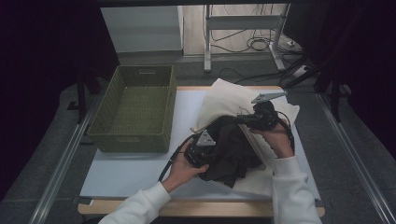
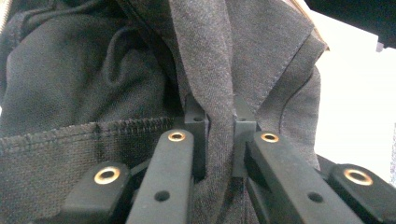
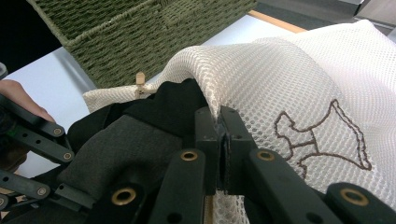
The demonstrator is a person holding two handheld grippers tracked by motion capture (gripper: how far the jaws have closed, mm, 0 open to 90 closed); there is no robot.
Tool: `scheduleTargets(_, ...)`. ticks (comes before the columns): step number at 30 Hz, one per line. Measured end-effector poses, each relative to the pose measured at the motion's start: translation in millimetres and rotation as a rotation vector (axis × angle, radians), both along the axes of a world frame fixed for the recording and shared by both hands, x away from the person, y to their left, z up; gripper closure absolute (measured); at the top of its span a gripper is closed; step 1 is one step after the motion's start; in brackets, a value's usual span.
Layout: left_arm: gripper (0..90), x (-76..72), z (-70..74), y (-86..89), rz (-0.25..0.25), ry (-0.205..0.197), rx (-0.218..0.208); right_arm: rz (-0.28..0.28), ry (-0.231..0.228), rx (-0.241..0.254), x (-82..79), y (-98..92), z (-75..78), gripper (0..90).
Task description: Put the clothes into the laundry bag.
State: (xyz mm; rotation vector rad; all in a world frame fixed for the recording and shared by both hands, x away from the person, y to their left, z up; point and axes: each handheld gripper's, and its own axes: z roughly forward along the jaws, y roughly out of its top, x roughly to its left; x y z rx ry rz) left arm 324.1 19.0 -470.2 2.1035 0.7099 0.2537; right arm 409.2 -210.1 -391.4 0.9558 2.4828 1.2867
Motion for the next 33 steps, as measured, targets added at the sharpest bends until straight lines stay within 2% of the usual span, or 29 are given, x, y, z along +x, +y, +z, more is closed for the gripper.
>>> scheduleTargets(6, 82.7, 7.5, 1.1, -5.2, 0.012, -0.002, -0.004, -0.004, -0.003, -0.003, 0.0, -0.3, 0.1, 87.4)
scheduleTargets(13, 82.7, 14.4, -0.8, -11.8, 0.015, 0.003, 0.009, 0.004, -0.016, 0.001, -2.8, 0.5, 3.8, 87.3)
scheduleTargets(22, 82.7, 28.6, -2.9, -16.2, 0.051, 0.005, 0.005, 0.016, -0.018, 0.009, -4.1, 1.3, 5.2, 87.4)
scheduleTargets(27, 82.8, 35.8, -2.7, -22.3, 0.070, -0.018, 0.020, 0.015, -0.018, 0.010, -4.0, 0.9, 5.3, 87.4)
scheduleTargets(33, 82.7, 41.4, -3.7, -25.6, 0.080, -0.021, 0.019, 0.012, -0.018, 0.011, -4.0, 0.1, 5.3, 87.4)
